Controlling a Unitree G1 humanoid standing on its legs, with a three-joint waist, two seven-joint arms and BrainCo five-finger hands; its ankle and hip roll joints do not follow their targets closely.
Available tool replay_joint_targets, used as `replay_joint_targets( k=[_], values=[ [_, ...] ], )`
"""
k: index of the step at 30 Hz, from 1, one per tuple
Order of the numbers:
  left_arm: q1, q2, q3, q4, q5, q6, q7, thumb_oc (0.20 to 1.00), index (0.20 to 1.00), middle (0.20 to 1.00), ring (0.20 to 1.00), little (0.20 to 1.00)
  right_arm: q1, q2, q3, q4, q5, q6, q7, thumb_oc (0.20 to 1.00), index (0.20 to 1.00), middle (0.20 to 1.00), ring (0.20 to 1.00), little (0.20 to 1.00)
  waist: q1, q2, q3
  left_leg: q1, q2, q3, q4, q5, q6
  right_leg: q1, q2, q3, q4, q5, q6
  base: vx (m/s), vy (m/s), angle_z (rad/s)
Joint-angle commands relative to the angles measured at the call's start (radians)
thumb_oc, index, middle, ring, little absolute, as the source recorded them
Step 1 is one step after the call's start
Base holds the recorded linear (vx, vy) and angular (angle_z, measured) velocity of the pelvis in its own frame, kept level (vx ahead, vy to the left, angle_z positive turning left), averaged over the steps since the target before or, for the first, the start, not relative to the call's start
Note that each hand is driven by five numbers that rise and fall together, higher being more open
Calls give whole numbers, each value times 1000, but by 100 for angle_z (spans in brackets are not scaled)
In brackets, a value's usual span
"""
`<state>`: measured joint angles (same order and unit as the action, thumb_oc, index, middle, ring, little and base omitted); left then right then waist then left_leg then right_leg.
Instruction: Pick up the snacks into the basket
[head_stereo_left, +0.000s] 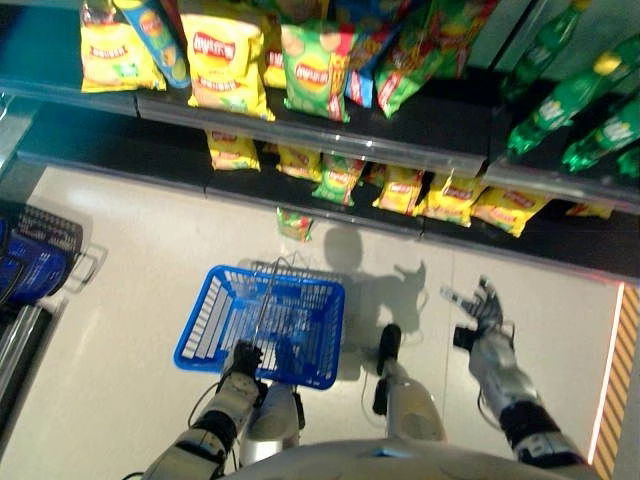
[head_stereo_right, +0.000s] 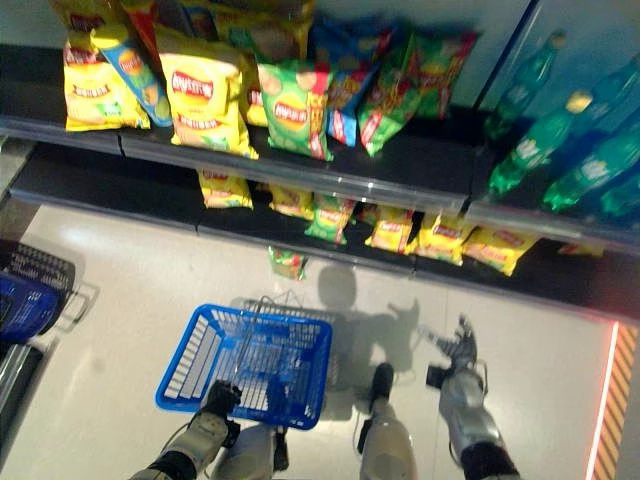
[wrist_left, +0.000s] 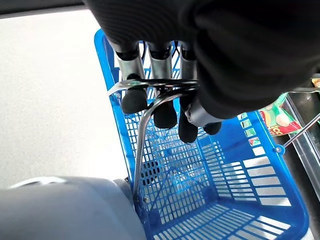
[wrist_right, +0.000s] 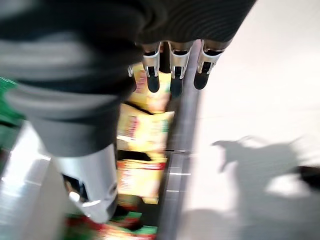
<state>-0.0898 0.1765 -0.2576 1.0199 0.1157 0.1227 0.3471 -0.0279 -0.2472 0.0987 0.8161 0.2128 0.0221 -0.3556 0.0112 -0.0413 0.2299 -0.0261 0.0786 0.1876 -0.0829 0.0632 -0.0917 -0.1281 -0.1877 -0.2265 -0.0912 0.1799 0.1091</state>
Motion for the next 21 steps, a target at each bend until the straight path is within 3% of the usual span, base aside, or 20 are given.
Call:
replay_joint_targets(
  k=[1, 2, 6, 11, 14, 17, 19, 21],
  values=[
    [19, 33, -22, 51, 64, -8, -1, 200, 200, 200, 200, 200, -43, 0, 30, 130, -77, 12, 36, 1000, 1000, 1000, 1000, 1000, 8, 27, -39, -73, -15, -56, -4, 40, 16, 54, 8, -18, 70, -99, 44, 74, -49, 4],
    [11, 38, -31, 74, 76, -19, -11, 200, 200, 200, 200, 200, -56, 27, 57, 312, -115, 32, 70, 1000, 1000, 1000, 1000, 1000, 11, 31, -57, -48, -11, -56, -4, 32, 12, 80, 12, -23, 66, -108, 43, 34, -30, 3],
    [9, 36, -36, 113, 95, -26, -43, 200, 200, 200, 200, 200, -32, 56, 23, 548, -152, 75, 92, 1000, 1000, 1000, 1000, 1000, 10, 36, -95, -15, 1, -60, -4, 26, 5, 123, 23, -33, 55, -125, 37, 91, -92, 7],
    [36, 22, -16, 146, 93, -29, -51, 200, 200, 200, 200, 200, 13, 71, 13, 560, -171, 71, 96, 1000, 1000, 1000, 1000, 1000, -2, 45, -117, 11, 17, -54, -4, 29, -4, 152, 45, -27, 45, -142, 26, 45, -89, 4],
    [29, 3, -8, 177, 79, -29, -39, 200, 200, 200, 200, 200, 6, 62, 56, 547, -226, 66, 86, 1000, 1000, 1000, 1000, 1000, 0, 45, -96, -16, 43, -54, 29, 71, -33, 158, 63, -41, 28, -148, 9, -68, -103, -1],
    [25, -12, -5, 189, 75, -30, -39, 200, 200, 200, 200, 200, -9, 46, 71, 538, -248, 67, 83, 1000, 1000, 1000, 1000, 1000, 3, 41, -92, -31, 44, -50, 55, 66, -31, 162, 62, -56, 22, -143, 9, -60, -59, 6],
    [21, -30, -19, 188, 83, -37, -47, 200, 200, 200, 200, 200, -37, 17, 83, 510, -252, 54, 82, 1000, 1000, 1000, 1000, 1000, 14, 36, -93, -40, -25, -114, 71, 22, -3, 158, 56, -50, 25, -137, 10, -24, -14, 5],
    [21, -31, -24, 189, 90, -37, -48, 200, 200, 200, 200, 200, -41, 12, 86, 502, -256, 53, 84, 1000, 1000, 1000, 1000, 1000, 9, 34, -99, -35, -45, -109, 67, 8, 8, 160, 56, -50, 23, -134, 11, 3, 27, 0]
  ],
)
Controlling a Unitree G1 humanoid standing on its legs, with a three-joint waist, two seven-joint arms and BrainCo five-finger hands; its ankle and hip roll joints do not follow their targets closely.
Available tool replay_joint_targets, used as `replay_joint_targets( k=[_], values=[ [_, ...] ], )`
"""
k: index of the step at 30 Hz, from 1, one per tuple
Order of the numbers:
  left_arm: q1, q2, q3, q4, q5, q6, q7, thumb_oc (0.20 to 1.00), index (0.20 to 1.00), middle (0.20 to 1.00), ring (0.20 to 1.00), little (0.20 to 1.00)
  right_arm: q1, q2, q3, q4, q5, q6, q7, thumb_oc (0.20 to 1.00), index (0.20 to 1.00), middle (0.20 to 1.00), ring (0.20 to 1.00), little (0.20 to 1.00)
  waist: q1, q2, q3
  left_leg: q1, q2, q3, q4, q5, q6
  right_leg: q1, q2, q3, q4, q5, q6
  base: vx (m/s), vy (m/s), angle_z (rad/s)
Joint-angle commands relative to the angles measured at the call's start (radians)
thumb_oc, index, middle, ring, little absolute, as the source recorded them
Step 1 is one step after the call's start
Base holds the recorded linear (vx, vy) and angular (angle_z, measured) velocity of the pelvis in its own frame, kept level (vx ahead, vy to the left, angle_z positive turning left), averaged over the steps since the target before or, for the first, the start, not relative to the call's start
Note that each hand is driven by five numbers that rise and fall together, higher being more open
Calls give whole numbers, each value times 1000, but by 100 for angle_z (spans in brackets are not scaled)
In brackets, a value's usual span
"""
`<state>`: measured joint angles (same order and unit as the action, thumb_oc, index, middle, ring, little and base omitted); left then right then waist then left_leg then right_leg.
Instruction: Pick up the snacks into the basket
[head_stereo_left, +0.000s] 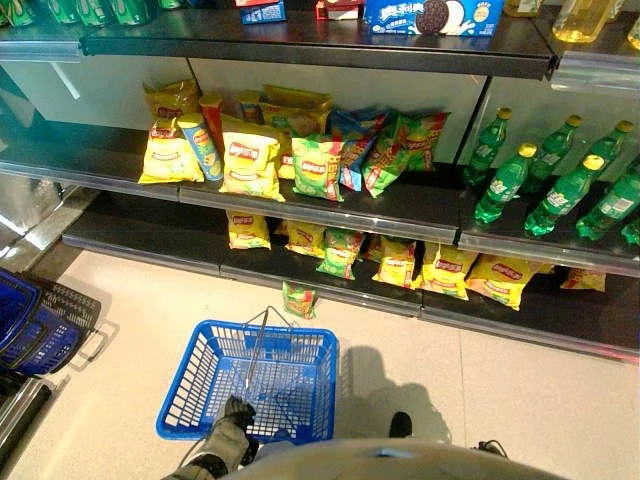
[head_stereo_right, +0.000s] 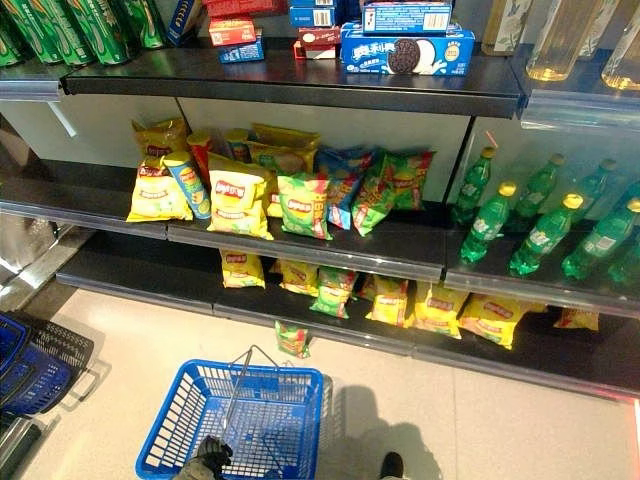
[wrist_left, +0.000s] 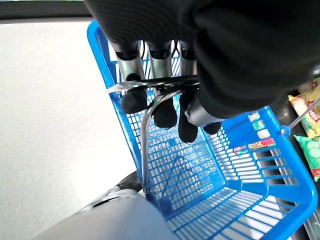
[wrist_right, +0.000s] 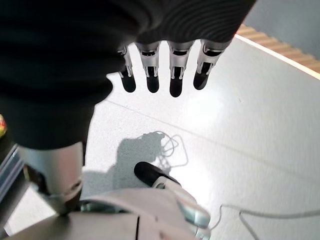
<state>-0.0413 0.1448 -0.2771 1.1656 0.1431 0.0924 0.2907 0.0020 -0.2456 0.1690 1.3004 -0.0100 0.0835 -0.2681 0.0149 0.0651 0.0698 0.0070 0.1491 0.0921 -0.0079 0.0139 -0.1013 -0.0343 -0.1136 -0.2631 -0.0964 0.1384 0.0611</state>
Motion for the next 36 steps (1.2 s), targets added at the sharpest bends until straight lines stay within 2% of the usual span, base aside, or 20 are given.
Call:
replay_joint_targets(
  k=[1, 7, 11, 12, 13, 14, 15, 16, 17, 19, 23, 25, 27, 28, 29, 30, 32, 33, 35, 36],
  values=[
    [-28, 5, -8, 44, 74, -7, -4, 200, 200, 200, 200, 200, -77, 9, 18, 9, -42, -9, 3, 1000, 1000, 1000, 1000, 1000, -2, -73, 44, -53, -117, 39, -29, 53, 30, 62, -17, -21, 23, -84, 66, -8, 82, -6],
    [-5, 10, 24, 78, 66, -8, -15, 200, 200, 200, 200, 200, -76, 46, 21, 13, -41, -1, 23, 1000, 1000, 1000, 1000, 1000, 7, -102, -9, -24, -126, 61, -79, 30, 43, 60, -42, -39, 24, -67, 95, 45, 118, 4],
    [-12, 24, 29, 84, 74, -1, -13, 200, 200, 200, 200, 200, -86, 75, 22, 2, -29, -3, 25, 1000, 1000, 1000, 1000, 1000, 12, -108, 16, -13, -130, 69, -79, 18, 66, 7, -74, -23, 187, -82, 103, -46, 137, 2],
    [-28, 45, 25, 91, 93, 3, -12, 200, 200, 200, 200, 200, -100, 92, 54, -21, -44, -6, 34, 1000, 1000, 1000, 1000, 1000, 4, -109, 51, -3, -122, 72, -79, 14, 80, -61, -89, 3, 325, -68, 120, -128, 169, -11],
    [-33, 55, 19, 94, 113, 7, -12, 200, 200, 200, 200, 200, -101, 98, 72, -29, -60, -8, 38, 1000, 1000, 1000, 1000, 1000, -2, -110, 65, -1, -118, 65, -79, 18, 81, -90, -79, 27, 368, -61, 122, -83, 107, -19],
    [-39, 69, 20, 104, 127, 14, -15, 200, 200, 200, 200, 200, -99, 101, 74, -30, -60, -10, 36, 1000, 1000, 1000, 1000, 1000, -8, -113, 66, 2, -120, 52, -79, 14, 82, -108, -62, 72, 378, -74, 121, -9, 10, -14],
    [-39, 69, 20, 104, 127, 14, -15, 200, 200, 200, 200, 200, -99, 101, 74, -30, -60, -10, 36, 1000, 1000, 1000, 1000, 1000, -8, -113, 66, 2, -120, 53, -79, 14, 82, -109, -62, 72, 379, -74, 121, 45, -16, -1],
    [-38, 75, 27, 115, 128, 18, -15, 200, 200, 200, 200, 200, -94, 99, 58, -30, -42, -11, 30, 1000, 1000, 1000, 1000, 1000, -13, -115, 65, 8, -120, 47, -79, 9, 78, -107, -59, 101, 343, -82, 118, 97, -94, 13],
    [-35, 81, 43, 132, 127, 19, -9, 200, 200, 200, 200, 200, -91, 94, 19, -30, -8, -11, 12, 1000, 1000, 1000, 1000, 1000, -7, -116, 58, 20, -101, 68, -79, -2, 64, -83, -121, 79, 262, -60, 120, 132, -164, 13],
    [-35, 86, 62, 141, 121, 19, -1, 200, 200, 200, 200, 200, -89, 88, -4, -27, -11, -7, 0, 1000, 1000, 1000, 1000, 1000, 0, -118, 56, 33, -83, 86, -79, -15, 48, -83, -203, 16, 174, 10, 142, 136, -196, 12],
    [-25, 80, 92, 156, 105, 16, 2, 200, 200, 200, 200, 200, -83, 89, -31, -19, -26, 7, -3, 1000, 1000, 1000, 1000, 1000, -9, -117, 48, 86, -65, 97, -79, -48, 17, -117, -280, 2, 77, 121, 190, 163, -168, -39],
    [-23, 76, 94, 156, 98, 14, 1, 200, 200, 200, 200, 200, -82, 90, -29, -23, -30, 9, 0, 1000, 1000, 1000, 1000, 1000, -11, -117, 46, 101, -56, 102, -79, -53, 7, -118, -285, -8, 80, 133, 197, 173, -198, -21],
    [-28, 62, 84, 142, 77, 9, -1, 200, 200, 200, 200, 200, -71, 84, -27, -17, -34, 10, 4, 1000, 1000, 1000, 1000, 1000, -19, -114, 33, 135, -23, 103, -79, -66, -17, -101, -254, -3, 106, 81, 189, 279, -349, 11],
    [-24, 52, 75, 141, 73, 9, 3, 200, 200, 200, 200, 200, -68, 75, -26, -8, -32, 10, 3, 1000, 1000, 1000, 1000, 1000, -23, -99, 28, 157, -1, 99, -79, -66, -24, -88, -238, -9, 126, 56, 181, 165, -188, 19],
    [-24, 52, 75, 141, 73, 9, 3, 200, 200, 200, 200, 200, -68, 75, -26, -8, -32, 10, 3, 1000, 1000, 1000, 1000, 1000, -23, -99, 28, 157, -1, 99, -79, -66, -24, -88, -238, -9, 126, 56, 181, 181, -251, 5],
    [-26, 30, 70, 131, 37, 5, 9, 200, 200, 200, 200, 200, -68, 60, -31, -6, -16, 7, -1, 1000, 1000, 1000, 1000, 1000, -36, -73, 29, 163, 40, 92, -56, -41, -32, -74, -206, -15, 161, -2, 149, 122, -311, 4],
    [-35, 3, 54, 105, 22, -6, 19, 200, 200, 200, 200, 200, -73, 46, -30, -1, -8, 2, -6, 1000, 1000, 1000, 1000, 1000, -45, -54, 33, 129, 72, 82, 20, 0, -43, -52, -169, -23, 150, -25, 119, 111, -394, 7],
    [-39, -8, 44, 83, 16, -13, 21, 200, 200, 200, 200, 200, -79, 38, -20, 2, -14, 0, -5, 1000, 1000, 1000, 1000, 1000, -43, -45, 34, 100, 86, 61, 78, 48, -48, -39, -140, -26, 125, -32, 101, 76, -363, -3],
    [-43, -19, 14, 34, 17, -17, 26, 200, 200, 200, 200, 200, -89, 25, -2, 8, -26, 1, -8, 1000, 1000, 1000, 1000, 1000, -38, -47, 44, 51, 116, 52, 169, 120, -52, -8, -105, -34, 84, -44, 77, 56, -290, -10],
    [-43, -20, 14, 34, 17, -16, 26, 200, 200, 200, 200, 200, -89, 25, -2, 8, -26, 1, -8, 1000, 1000, 1000, 1000, 1000, -38, -47, 44, 51, 116, 51, 170, 120, -53, -8, -104, -35, 84, -43, 77, 65, -306, -10]
  ],
)
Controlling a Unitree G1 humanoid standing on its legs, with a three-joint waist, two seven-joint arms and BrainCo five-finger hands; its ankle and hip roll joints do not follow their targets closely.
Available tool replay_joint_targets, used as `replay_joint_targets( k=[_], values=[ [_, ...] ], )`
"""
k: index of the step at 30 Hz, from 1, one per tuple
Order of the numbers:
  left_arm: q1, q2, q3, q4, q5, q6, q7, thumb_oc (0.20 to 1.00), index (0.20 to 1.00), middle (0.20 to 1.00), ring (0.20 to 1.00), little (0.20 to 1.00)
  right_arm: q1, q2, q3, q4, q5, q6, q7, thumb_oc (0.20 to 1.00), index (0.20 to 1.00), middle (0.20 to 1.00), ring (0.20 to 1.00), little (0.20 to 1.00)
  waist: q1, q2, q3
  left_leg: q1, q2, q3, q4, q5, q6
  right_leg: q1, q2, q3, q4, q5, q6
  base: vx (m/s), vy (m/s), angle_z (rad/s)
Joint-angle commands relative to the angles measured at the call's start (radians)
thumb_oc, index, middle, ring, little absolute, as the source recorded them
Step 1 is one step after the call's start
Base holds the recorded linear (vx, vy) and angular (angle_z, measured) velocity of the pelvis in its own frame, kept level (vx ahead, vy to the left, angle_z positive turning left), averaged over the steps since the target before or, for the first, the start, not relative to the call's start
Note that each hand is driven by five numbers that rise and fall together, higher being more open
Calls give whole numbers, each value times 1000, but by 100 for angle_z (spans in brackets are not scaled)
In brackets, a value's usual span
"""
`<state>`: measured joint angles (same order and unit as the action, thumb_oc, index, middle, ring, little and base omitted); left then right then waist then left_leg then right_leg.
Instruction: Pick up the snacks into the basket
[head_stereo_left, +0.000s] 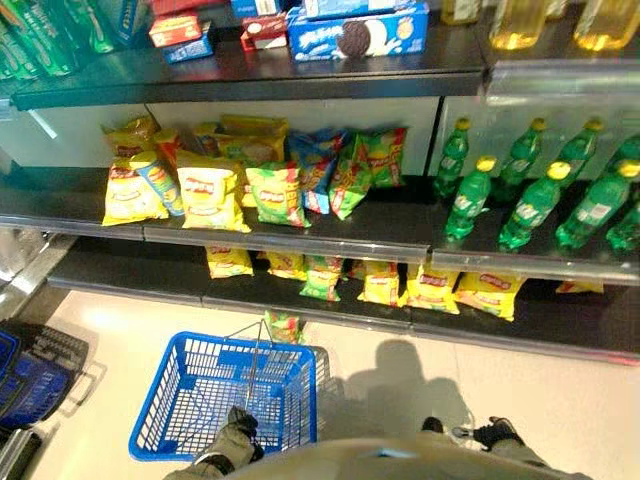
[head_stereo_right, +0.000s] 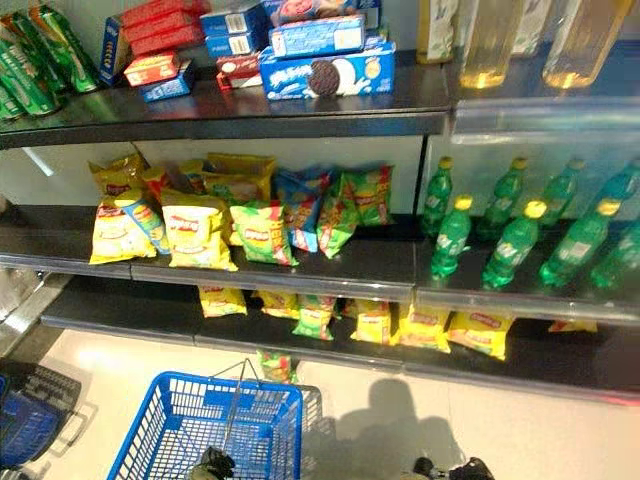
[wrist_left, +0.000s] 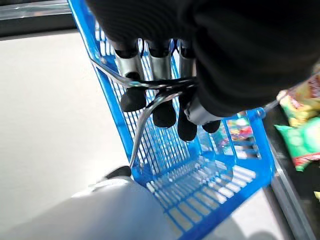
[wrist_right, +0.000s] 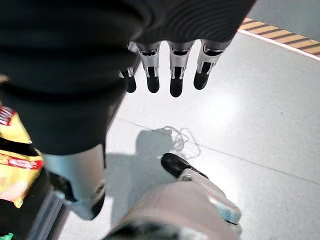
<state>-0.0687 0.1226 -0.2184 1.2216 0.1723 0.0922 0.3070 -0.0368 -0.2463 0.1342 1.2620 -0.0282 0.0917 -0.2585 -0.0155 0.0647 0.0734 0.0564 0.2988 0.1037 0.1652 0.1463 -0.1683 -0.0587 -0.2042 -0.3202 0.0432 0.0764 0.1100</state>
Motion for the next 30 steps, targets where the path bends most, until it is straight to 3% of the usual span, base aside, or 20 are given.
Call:
replay_joint_targets(
  k=[1, 3, 4, 6, 9, 10, 11, 17, 20, 23, 25, 27, 29, 30],
  values=[
    [-18, 6, -109, -87, 44, -27, -21, 200, 200, 200, 200, 200, -62, 8, 42, 50, -14, -3, -14, 1000, 1000, 1000, 1000, 1000, -5, -48, 52, -30, -12, 81, 66, 21, 20, 47, 15, 16, -88, 4, 7, 94, -282, -9],
    [-12, 21, -136, -140, 85, -29, -23, 200, 200, 200, 200, 200, -70, -25, 46, 57, -23, -4, -11, 1000, 1000, 1000, 1000, 1000, 25, -46, 64, -100, -122, 34, 83, -33, 36, 75, 25, 24, -116, -8, 2, 102, -244, 5],
    [-13, 21, -135, -141, 85, -28, -24, 200, 200, 200, 200, 200, -71, -25, 46, 57, -23, -4, -10, 1000, 1000, 1000, 1000, 1000, 23, -49, 60, -106, -125, 33, 83, -30, 38, 70, 22, 23, -116, -6, 3, 74, -123, 2],
    [10, 17, -65, -86, 30, -19, -4, 200, 200, 200, 200, 200, -76, -43, 29, 63, -20, -3, -12, 1000, 1000, 1000, 1000, 1000, 47, -47, 58, -149, -210, 48, -16, -100, 73, 82, 41, 31, -131, -15, 11, 129, -160, -17],
    [19, 2, -30, -27, 11, -9, 21, 200, 200, 200, 200, 200, -80, -46, 16, 63, -14, -5, -22, 1000, 1000, 1000, 1000, 1000, 65, -24, 59, -166, -218, 39, -172, -26, 65, 81, 68, 41, -131, -26, 18, 122, -49, -33],
    [19, 2, -30, -27, 11, -9, 21, 200, 200, 200, 200, 200, -79, -46, 16, 63, -14, -5, -22, 1000, 1000, 1000, 1000, 1000, 65, -24, 60, -165, -218, 39, -173, -26, 65, 82, 68, 41, -131, -26, 18, 134, 12, -30],
    [31, -8, -7, -4, -9, -3, 37, 200, 200, 200, 200, 200, -75, -39, 10, 61, -3, -8, -31, 1000, 1000, 1000, 1000, 1000, 71, -22, 65, -193, -193, 37, -224, 18, 47, 95, 69, 45, -131, -38, 21, 125, 16, -34],
    [53, -22, 14, 7, -58, 1, 46, 200, 200, 200, 200, 200, -62, 6, 12, -2, 65, -32, -38, 1000, 1000, 1000, 1000, 1000, 77, -28, 78, -198, -143, 28, -225, 61, 34, 131, 79, 54, -131, -68, 17, 123, 48, 6],
    [51, -20, 4, 0, -41, 3, 41, 200, 200, 200, 200, 200, -56, 22, 8, -42, 92, -44, -39, 1000, 1000, 1000, 1000, 1000, 65, -25, 64, -185, -133, 64, -252, 57, 35, 134, 73, 41, -131, -68, 25, 99, 119, -11],
    [49, 1, -31, -46, 11, 2, 31, 200, 200, 200, 200, 200, -57, 40, 7, -154, 138, -63, -37, 1000, 1000, 1000, 1000, 1000, 54, -50, 32, -162, -168, 78, -252, 3, 57, 143, 31, 51, -129, -55, 45, 158, 226, -2],
    [48, 16, -36, -79, 22, 4, 27, 200, 200, 200, 200, 200, -50, 40, -3, -227, 154, -68, -39, 1000, 1000, 1000, 1000, 1000, 50, -57, 36, -137, -196, 90, -252, -26, 85, 122, -14, 66, -29, -64, 59, 92, 262, -1],
    [43, 40, -39, -111, 42, 9, 24, 200, 200, 200, 200, 200, -45, 43, -10, -324, 178, -75, -44, 1000, 1000, 1000, 1000, 1000, 41, -65, 70, -108, -220, 103, -252, -55, 117, 33, -61, 109, 171, -56, 75, -3, 278, -9],
    [30, 57, -40, -134, 45, 13, 32, 200, 200, 200, 200, 200, -54, 45, -10, -400, 198, -87, -52, 1000, 1000, 1000, 1000, 1000, 21, -60, 115, -96, -228, 108, -252, -60, 133, -70, -56, 171, 321, -2, 81, -70, 208, -6],
    [29, 57, -39, -134, 45, 13, 32, 200, 200, 200, 200, 200, -54, 45, -10, -401, 198, -87, -53, 1000, 1000, 1000, 1000, 1000, 23, -59, 113, -100, -225, 110, -252, -57, 133, -75, -53, 174, 320, 2, 79, -36, 133, 5]
  ],
)
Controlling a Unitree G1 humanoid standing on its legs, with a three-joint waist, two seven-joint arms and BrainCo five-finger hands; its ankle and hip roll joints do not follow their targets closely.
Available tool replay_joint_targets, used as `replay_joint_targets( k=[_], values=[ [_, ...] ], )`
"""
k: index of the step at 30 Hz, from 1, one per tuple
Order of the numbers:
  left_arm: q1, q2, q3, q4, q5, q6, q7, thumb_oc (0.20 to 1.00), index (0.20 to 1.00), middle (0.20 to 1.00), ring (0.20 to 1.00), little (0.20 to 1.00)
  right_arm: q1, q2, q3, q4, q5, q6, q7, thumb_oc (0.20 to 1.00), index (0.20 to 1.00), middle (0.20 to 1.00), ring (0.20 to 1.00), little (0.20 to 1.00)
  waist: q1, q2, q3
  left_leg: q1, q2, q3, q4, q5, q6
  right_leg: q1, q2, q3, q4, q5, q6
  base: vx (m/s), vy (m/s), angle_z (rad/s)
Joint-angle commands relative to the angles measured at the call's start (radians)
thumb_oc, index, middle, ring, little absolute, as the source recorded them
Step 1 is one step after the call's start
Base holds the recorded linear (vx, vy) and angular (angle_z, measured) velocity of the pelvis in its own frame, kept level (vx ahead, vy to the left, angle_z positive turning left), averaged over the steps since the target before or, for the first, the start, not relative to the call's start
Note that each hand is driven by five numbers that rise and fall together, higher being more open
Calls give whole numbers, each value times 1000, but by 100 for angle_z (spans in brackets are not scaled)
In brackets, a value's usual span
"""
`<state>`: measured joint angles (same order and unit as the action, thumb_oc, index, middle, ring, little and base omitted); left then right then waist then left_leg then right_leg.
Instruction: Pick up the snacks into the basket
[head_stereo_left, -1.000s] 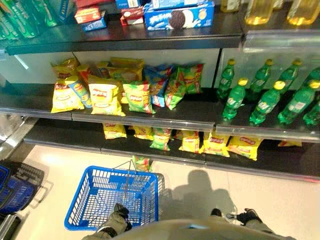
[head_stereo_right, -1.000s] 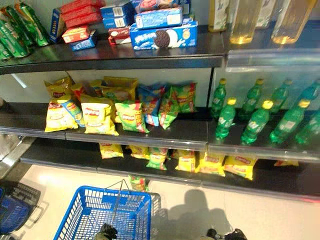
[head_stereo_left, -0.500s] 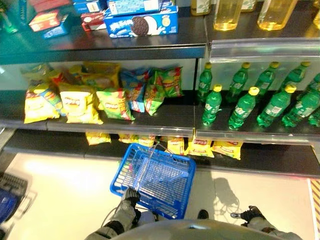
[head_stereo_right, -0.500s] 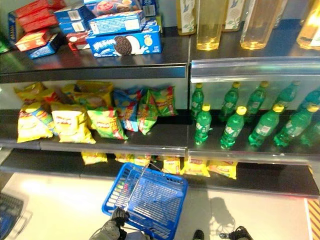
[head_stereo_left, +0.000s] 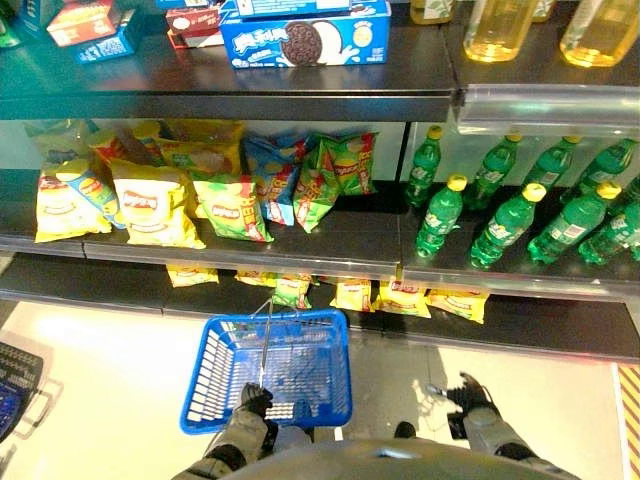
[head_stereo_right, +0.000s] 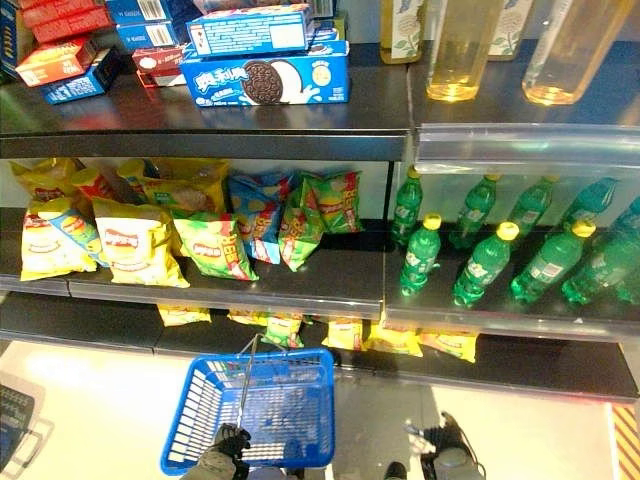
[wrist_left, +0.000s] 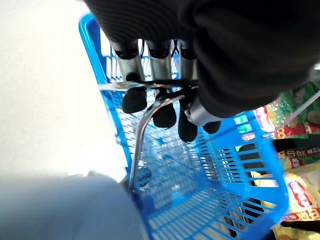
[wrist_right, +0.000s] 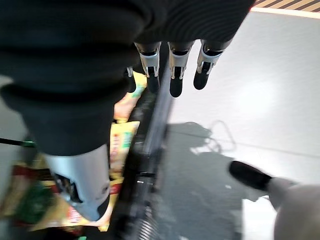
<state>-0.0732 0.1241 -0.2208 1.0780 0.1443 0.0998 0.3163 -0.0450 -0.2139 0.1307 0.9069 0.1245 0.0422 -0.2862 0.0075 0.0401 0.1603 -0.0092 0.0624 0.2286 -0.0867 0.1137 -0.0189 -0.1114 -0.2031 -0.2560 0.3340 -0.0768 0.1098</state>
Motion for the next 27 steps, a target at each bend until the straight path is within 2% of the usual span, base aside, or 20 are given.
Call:
replay_joint_targets(
  k=[1, 2, 3, 4, 5, 6, 9, 13, 14, 18, 27],
  values=[
    [32, 64, -29, 2, 70, 9, 24, 200, 200, 200, 200, 200, -45, 13, 0, -100, 46, -38, -24, 1000, 1000, 1000, 1000, 1000, -5, -32, 35, -31, 13, -15, -1, -35, -17, -63, -39, 123, 44, 147, 71, 73, 37, 18],
    [36, 68, -10, -18, 62, 10, 33, 200, 200, 200, 200, 200, -33, 7, -1, -190, 58, -49, -27, 1000, 1000, 1000, 1000, 1000, -13, -40, 36, -27, 4, -16, -1, -47, -29, -64, -9, 118, -96, 131, 56, 99, 0, 3],
    [33, 75, 8, -28, 56, 9, 35, 200, 200, 200, 200, 200, -27, -5, -11, -237, 61, -50, -23, 1000, 1000, 1000, 1000, 1000, -13, -51, 44, -33, -4, -15, -1, -47, -34, -78, -8, 107, -184, 156, 54, 105, -40, -5],
    [33, 76, 8, -28, 56, 9, 34, 200, 200, 200, 200, 200, -25, -5, -11, -240, 61, -47, -24, 1000, 1000, 1000, 1000, 1000, -13, -49, 44, -32, -2, -16, -1, -49, -34, -70, -5, 104, -197, 161, 54, 71, -82, -21],
    [55, 75, 35, -33, 54, 14, 39, 200, 200, 200, 200, 200, 26, -11, -16, -352, 61, -64, -14, 1000, 1000, 1000, 1000, 1000, -4, -57, 35, -34, 1, -18, -1, -49, -37, -25, -13, 85, -254, 167, 62, 61, -92, -13],
    [63, 70, 41, -29, 45, 15, 40, 200, 200, 200, 200, 200, 26, -23, -16, -408, 58, -66, -4, 1000, 1000, 1000, 1000, 1000, -3, -60, 28, -40, 13, -9, -1, -49, -44, -14, -2, 91, -291, 168, 66, 59, -125, 12],
    [72, 54, 71, -39, -4, 4, 54, 200, 200, 200, 200, 200, 39, -56, -41, -560, 69, -96, 0, 1000, 1000, 1000, 1000, 1000, 1, -60, 16, -75, 35, -6, -1, -24, -56, 0, 11, 63, -360, 178, 61, 16, -98, 5],
    [49, 39, 73, -39, -29, 0, 59, 200, 200, 200, 200, 200, 29, -97, -63, -649, 54, -104, -11, 1000, 1000, 1000, 1000, 1000, 3, -53, 46, -113, 44, -27, -1, -3, -69, 2, 18, 40, -382, 177, 54, -46, -98, -1],
    [29, 36, 69, -47, -45, -4, 73, 200, 200, 200, 200, 200, -3, -126, -75, -719, 46, -115, -25, 1000, 1000, 1000, 1000, 1000, 5, -53, 87, -155, 51, -41, -1, 18, -80, -23, 24, 33, -390, 186, 49, -129, -91, 3],
    [-18, 30, 34, -50, -41, 0, 89, 200, 200, 200, 200, 200, -77, -152, -92, -788, 37, -117, -72, 1000, 1000, 1000, 1000, 1000, 7, -49, 149, -214, 61, -57, -1, 43, -89, -80, 31, 25, -375, 186, 41, -83, -73, 7],
    [-70, 32, -11, -58, -24, 8, 108, 200, 200, 200, 200, 200, -233, -195, -138, -758, 73, -121, -162, 1000, 1000, 1000, 1000, 1000, 15, -53, 216, -262, 62, -57, -1, 54, -92, -135, 25, 26, -357, 194, 40, -28, -15, 0]
  ],
)
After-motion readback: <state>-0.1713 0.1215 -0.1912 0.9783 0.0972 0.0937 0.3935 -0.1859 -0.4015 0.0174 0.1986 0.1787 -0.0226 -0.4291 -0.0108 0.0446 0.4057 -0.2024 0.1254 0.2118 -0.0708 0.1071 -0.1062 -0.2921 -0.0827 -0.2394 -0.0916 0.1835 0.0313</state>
